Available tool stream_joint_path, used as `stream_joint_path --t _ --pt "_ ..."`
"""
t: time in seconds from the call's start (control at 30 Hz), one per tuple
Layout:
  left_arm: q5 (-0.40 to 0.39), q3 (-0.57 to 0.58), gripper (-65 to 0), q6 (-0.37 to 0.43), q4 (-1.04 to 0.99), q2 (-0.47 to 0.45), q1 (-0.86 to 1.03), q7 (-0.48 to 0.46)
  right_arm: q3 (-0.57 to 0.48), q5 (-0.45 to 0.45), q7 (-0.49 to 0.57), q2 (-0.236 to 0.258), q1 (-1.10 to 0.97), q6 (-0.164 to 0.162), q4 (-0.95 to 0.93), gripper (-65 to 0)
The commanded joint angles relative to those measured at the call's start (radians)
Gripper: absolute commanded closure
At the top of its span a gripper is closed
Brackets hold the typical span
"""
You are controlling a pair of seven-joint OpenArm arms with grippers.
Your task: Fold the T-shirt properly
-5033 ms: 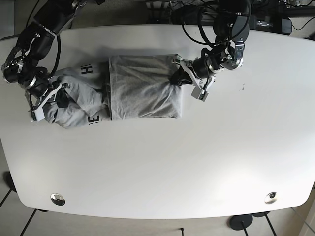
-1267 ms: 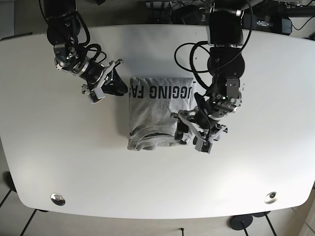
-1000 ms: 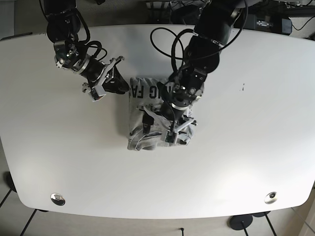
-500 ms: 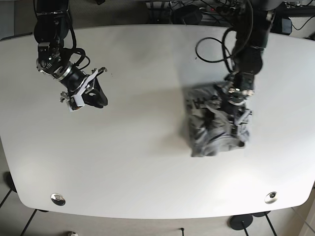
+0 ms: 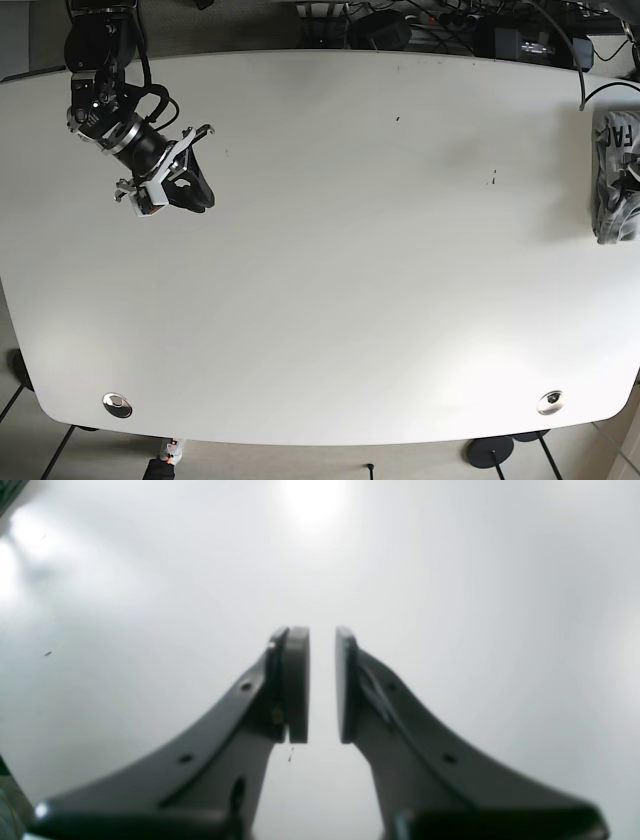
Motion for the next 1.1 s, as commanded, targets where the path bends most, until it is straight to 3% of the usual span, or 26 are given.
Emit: stream_joint_path --t 0.03,0.13,0.33,0.4,0.47,0.57,0.63,0.7,0.73,0.83,1.0,1.1 --pt "-0.014 -0.011 -44.7 -0.029 0.083 -0.033 -0.012 -0.018 0.008 0.014 0.026 -0.001 0.007 -0.001 0.022 -7.9" --pt "-0.014 -0.054 -44.9 -0.029 0.182 -0.017 -0.010 -0.013 0.035 0.011 0.026 -0.035 0.010 -0.001 0.022 -7.9" --pt "-0.009 -0.108 -44.9 -0.027 0.440 0.131 -0.012 0.073 0.095 0.001 0.026 -0.088 0.015 -0.002 0.021 -8.2" --pt "-0.006 -0.108 -44.7 0.002 0.567 0.224 -0.012 0.073 0.098 -0.099 0.027 -0.092 0.016 -0.002 0.022 -8.1" --pt "0.016 -0.102 -44.7 0.080 0.635 0.303 -0.010 0.070 0.140 -0.196 0.033 -0.130 0.018 -0.002 0.021 -8.1" --pt "0.169 -0.103 -44.7 0.098 0.722 0.463 -0.007 0.027 0.273 -0.299 0.053 -0.207 0.042 0.007 0.016 -8.1" --pt "0.304 -0.105 -44.6 0.100 0.735 0.583 0.000 -0.055 0.321 -0.355 0.121 -0.220 0.044 0.007 -0.008 -8.1" --pt "0.373 -0.106 -44.6 0.105 0.741 0.667 0.033 -0.139 0.328 -0.386 0.177 -0.219 0.041 0.007 -0.037 -8.1" --pt "0.404 -0.103 -44.6 0.143 0.750 0.719 0.063 -0.208 0.350 -0.397 0.219 -0.219 0.035 0.007 -0.070 -8.1" --pt "0.421 -0.074 -44.6 0.244 0.805 0.773 0.151 -0.288 0.384 -0.403 0.323 -0.219 0.007 0.007 -0.119 -8.1" --pt "0.413 -0.001 -44.6 0.390 0.976 0.803 0.379 -0.289 0.393 -0.395 0.483 -0.219 -0.096 0.007 -0.154 -8.1" --pt "0.413 0.006 -44.6 0.402 1.088 0.866 0.551 -0.289 0.393 -0.337 0.550 -0.220 -0.188 0.007 -0.156 -8.1"
